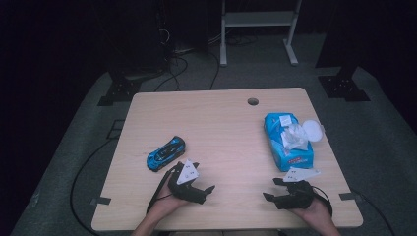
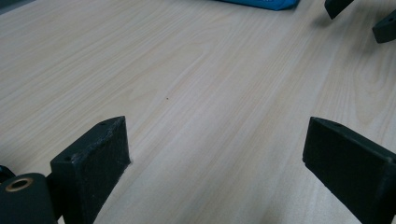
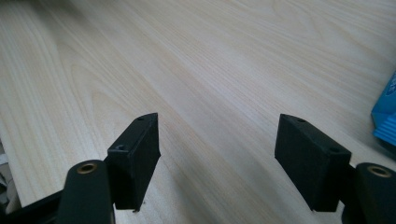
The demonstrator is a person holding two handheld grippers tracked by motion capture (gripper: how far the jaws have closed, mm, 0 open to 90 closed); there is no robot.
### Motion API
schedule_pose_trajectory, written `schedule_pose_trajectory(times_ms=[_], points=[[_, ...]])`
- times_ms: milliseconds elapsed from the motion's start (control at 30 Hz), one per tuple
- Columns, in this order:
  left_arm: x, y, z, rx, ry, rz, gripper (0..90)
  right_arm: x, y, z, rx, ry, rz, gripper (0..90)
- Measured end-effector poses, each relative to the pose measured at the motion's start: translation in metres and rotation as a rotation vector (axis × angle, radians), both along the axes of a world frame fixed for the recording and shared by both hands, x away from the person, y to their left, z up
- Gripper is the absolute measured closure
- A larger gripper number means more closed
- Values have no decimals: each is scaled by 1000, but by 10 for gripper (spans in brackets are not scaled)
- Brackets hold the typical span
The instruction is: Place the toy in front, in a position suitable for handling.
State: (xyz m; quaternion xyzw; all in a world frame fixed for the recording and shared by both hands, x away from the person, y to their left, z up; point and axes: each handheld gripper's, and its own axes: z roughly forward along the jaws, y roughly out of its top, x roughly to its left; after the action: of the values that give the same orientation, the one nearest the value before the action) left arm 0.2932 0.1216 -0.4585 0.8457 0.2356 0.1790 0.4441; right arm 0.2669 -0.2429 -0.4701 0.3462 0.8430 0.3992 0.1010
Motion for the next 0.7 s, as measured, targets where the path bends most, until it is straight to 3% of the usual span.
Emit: schedule_pose_trajectory(times_ms=[400,700], points=[[-2,-1,6,-2,-3,1,67,0,-1,0,5,1,-11,299],[6,3,23,55,-13,-12,67,-2,4,1,-6,-8,2,297]])
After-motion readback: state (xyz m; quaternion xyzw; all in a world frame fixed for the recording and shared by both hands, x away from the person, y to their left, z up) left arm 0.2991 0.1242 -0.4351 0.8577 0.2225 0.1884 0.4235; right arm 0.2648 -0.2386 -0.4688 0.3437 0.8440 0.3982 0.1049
